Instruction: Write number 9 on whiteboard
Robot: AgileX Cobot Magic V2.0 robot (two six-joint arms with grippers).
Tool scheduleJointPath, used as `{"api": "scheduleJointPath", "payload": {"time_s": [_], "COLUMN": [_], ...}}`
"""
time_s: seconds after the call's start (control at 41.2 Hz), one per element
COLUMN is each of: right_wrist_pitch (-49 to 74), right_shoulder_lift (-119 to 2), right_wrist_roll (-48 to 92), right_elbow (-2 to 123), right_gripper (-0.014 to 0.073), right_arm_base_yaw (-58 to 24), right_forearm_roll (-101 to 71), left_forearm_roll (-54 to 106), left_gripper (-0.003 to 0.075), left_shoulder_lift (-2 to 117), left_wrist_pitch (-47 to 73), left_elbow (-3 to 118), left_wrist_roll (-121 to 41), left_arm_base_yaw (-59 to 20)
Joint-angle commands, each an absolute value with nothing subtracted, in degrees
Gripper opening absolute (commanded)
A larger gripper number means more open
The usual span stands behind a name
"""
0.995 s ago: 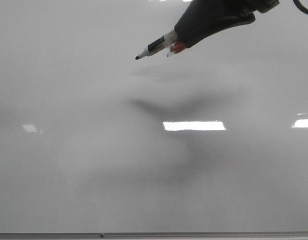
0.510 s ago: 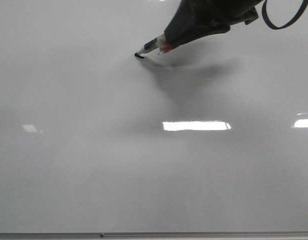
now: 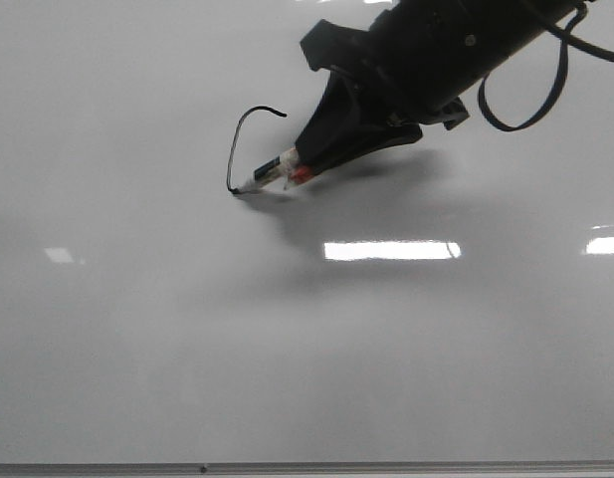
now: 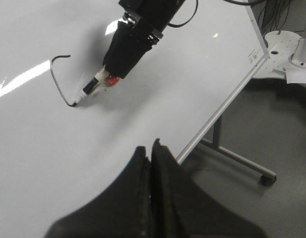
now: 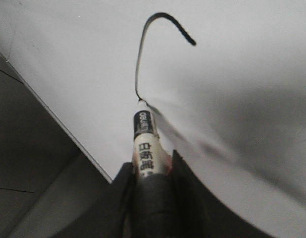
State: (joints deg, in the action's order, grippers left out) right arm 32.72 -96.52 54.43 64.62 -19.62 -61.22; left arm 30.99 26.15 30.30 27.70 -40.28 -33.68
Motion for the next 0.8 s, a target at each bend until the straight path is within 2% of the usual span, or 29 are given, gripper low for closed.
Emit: {"api": "scheduleJointPath", "payload": {"time_s": [0.0, 0.218, 0.777], "right_wrist_pitch": [26.5, 27.7, 30.0], "right_shoulder_lift": [-92.0, -88.0, -88.0], "right_wrist_roll": [53.3, 53.3, 53.3], "right_elbow": [65.2, 66.3, 67.6], "right_gripper": [-0.0058, -0.0058, -0.0058], "right_arm_base_yaw": [-16.3, -13.9, -14.0], "right_forearm_roll": [-60.5, -60.5, -60.2], "left_forearm_roll": [32.6, 32.6, 32.6], "left_gripper": [-0.0019, -0.0019, -0.0019], "left_shoulder_lift": [26.3, 26.3, 26.3], "left_wrist_pitch": [26.4, 26.4, 26.4], "left_elbow": [29.3, 29.3, 29.3], "left_wrist_roll": [-39.6, -39.6, -39.6], "left_arm_base_yaw": [-33.6, -33.6, -33.6]}}
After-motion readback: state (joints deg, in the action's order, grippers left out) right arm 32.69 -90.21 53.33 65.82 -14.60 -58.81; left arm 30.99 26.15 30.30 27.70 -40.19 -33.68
